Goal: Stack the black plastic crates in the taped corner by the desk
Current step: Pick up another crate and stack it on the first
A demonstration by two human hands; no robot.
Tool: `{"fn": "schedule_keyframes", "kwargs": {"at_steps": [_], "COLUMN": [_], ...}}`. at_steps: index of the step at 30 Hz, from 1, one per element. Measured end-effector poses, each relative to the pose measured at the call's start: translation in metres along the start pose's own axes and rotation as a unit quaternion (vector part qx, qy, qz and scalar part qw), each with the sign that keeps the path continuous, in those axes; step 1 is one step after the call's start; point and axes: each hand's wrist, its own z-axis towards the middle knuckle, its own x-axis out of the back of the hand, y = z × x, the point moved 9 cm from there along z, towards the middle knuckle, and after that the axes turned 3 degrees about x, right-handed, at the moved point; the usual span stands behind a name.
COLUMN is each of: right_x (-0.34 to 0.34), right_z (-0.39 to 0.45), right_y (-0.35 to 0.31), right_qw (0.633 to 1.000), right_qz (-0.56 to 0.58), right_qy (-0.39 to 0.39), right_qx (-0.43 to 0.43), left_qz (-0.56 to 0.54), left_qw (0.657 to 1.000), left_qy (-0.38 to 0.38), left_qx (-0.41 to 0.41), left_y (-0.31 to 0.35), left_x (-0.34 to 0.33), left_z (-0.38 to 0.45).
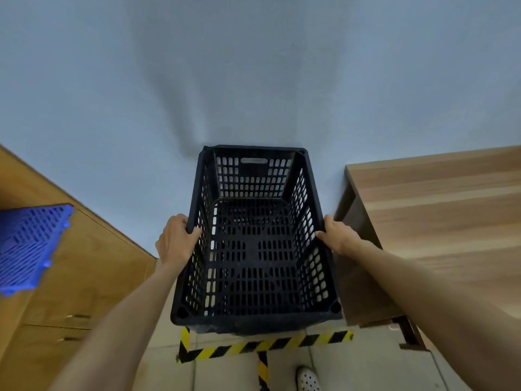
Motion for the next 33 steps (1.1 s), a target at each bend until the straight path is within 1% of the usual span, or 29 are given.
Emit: {"fn": "schedule_keyframes", "kwargs": {"at_steps": [3, 5, 6, 8, 9, 12, 14, 16, 18, 20, 22, 24, 28, 30, 33], "right_x": [-0.015, -0.024, -0.027, -0.029, -0.029, -0.028, -0.025, -0.023, -0.027, -0.027, -0.022, -0.019, -0.005, 0.001, 0.005], "right_z": [0.019, 0.026, 0.029, 0.032, 0.033, 0.032, 0.031, 0.031, 0.029, 0.027, 0.025, 0.025, 0.017, 0.018, 0.026], "right_y": [-0.008, -0.016, -0.02, -0.025, -0.026, -0.025, -0.026, -0.027, -0.033, -0.034, -0.033, -0.033, -0.017, -0.007, -0.009], "right_qw": [0.997, 0.993, 0.991, 0.989, 0.99, 0.997, 0.998, 0.997, 0.997, 0.997, 0.997, 0.996, 0.993, 0.99, 0.989], "right_qz": [0.061, 0.093, 0.109, 0.136, 0.129, 0.047, 0.003, -0.037, -0.055, -0.045, -0.039, -0.053, -0.087, -0.108, -0.12], "right_qy": [-0.023, -0.037, -0.038, -0.013, 0.009, 0.058, 0.067, 0.068, 0.044, 0.049, 0.067, 0.067, 0.071, 0.058, 0.033], "right_qx": [0.047, 0.07, 0.071, 0.058, 0.047, 0.013, 0.009, 0.009, 0.029, 0.029, 0.009, -0.005, -0.045, -0.07, -0.082], "left_qz": [0.01, 0.026, 0.036, 0.056, 0.065, 0.109, 0.142, 0.187, 0.241, 0.26, 0.243, 0.218, 0.194, 0.186, 0.184], "left_qw": [1.0, 0.997, 0.996, 0.995, 0.995, 0.99, 0.978, 0.958, 0.936, 0.925, 0.926, 0.928, 0.928, 0.93, 0.926], "left_qy": [-0.006, -0.022, -0.03, -0.039, -0.045, -0.09, -0.151, -0.219, -0.257, -0.273, -0.287, -0.299, -0.307, -0.302, -0.32], "left_qx": [0.025, 0.062, 0.076, 0.07, 0.062, 0.031, 0.012, 0.0, -0.02, -0.033, -0.037, -0.041, -0.087, -0.096, -0.077], "left_y": [-0.023, -0.04, -0.045, -0.043, -0.041, -0.039, -0.04, -0.041, -0.039, -0.037, -0.038, -0.038, -0.019, -0.009, -0.012], "left_x": [-0.02, -0.03, -0.034, -0.039, -0.04, -0.043, -0.045, -0.051, -0.055, -0.059, -0.062, -0.063, -0.072, -0.076, -0.077], "left_z": [0.015, 0.024, 0.027, 0.03, 0.031, 0.038, 0.045, 0.052, 0.055, 0.056, 0.057, 0.058, 0.051, 0.045, 0.043]}}
